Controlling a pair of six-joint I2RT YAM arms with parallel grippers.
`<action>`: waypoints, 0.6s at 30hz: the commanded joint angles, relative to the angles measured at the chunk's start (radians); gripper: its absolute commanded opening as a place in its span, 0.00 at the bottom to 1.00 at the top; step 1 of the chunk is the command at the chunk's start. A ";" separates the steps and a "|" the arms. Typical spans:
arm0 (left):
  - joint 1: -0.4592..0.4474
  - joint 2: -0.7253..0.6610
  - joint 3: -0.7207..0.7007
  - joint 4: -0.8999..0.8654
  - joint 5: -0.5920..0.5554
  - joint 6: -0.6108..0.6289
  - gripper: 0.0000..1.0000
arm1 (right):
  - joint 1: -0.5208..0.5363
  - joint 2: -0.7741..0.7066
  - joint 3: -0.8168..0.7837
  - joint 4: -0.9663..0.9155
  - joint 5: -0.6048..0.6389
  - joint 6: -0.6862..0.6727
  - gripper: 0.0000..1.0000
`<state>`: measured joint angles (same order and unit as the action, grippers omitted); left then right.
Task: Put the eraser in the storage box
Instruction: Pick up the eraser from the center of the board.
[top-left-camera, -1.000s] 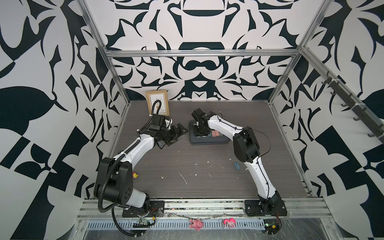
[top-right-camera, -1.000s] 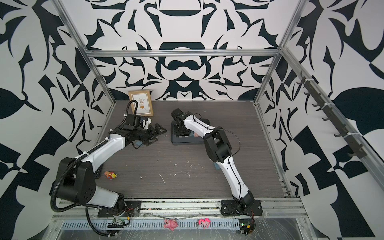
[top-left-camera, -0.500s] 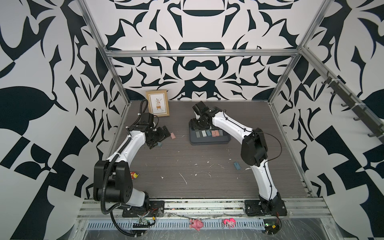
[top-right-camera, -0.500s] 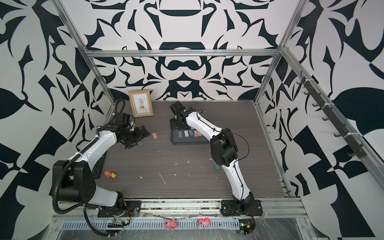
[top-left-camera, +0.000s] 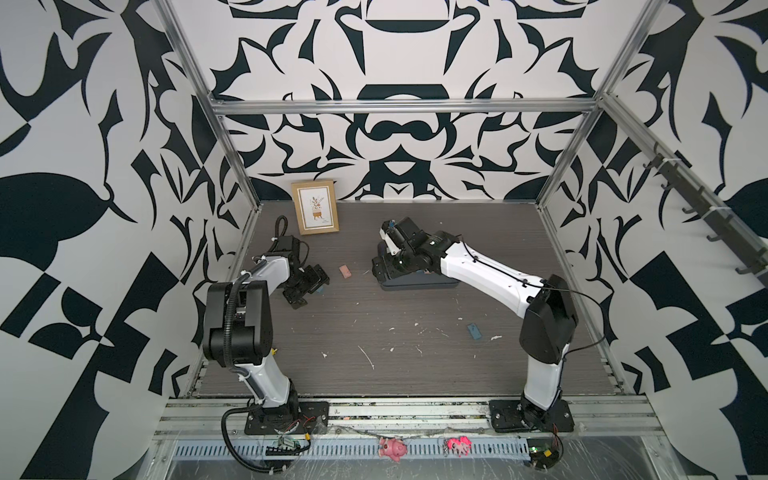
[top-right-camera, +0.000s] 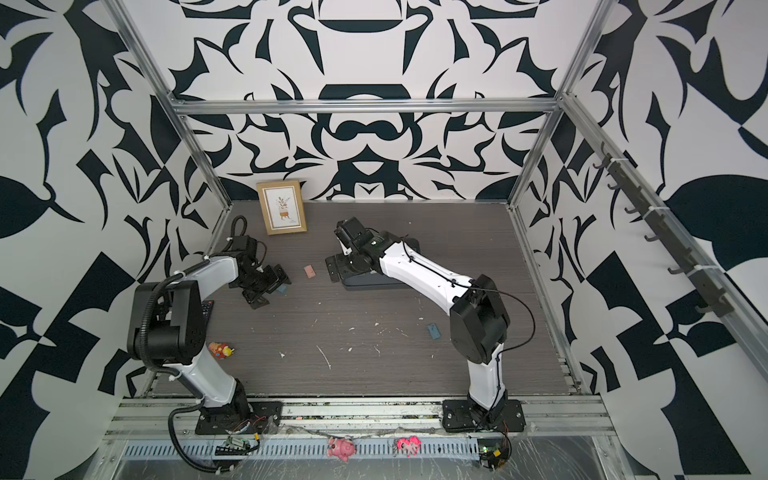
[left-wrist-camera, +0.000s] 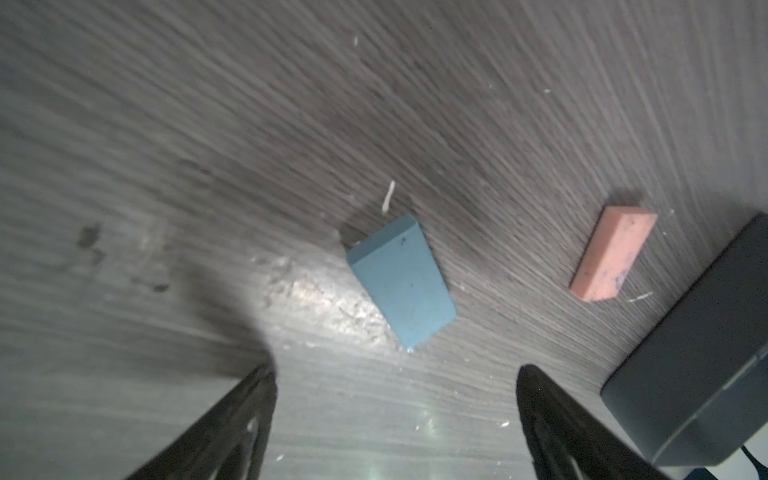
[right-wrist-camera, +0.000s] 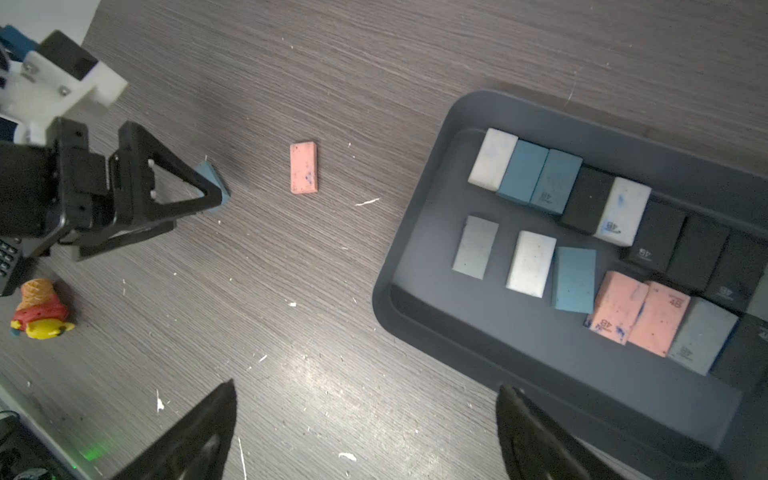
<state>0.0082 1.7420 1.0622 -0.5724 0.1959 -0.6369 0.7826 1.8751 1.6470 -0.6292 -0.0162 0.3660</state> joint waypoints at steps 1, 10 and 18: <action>0.004 0.052 0.049 0.021 0.008 -0.015 0.88 | -0.006 -0.074 -0.054 0.062 0.016 -0.016 0.98; 0.003 0.186 0.183 -0.060 -0.101 0.050 0.65 | -0.006 -0.166 -0.161 0.101 0.050 -0.017 0.99; -0.047 0.284 0.308 -0.185 -0.207 0.132 0.52 | -0.006 -0.203 -0.188 0.113 0.079 -0.035 0.99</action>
<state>-0.0147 1.9667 1.3502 -0.6579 0.0658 -0.5499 0.7784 1.7054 1.4651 -0.5438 0.0349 0.3515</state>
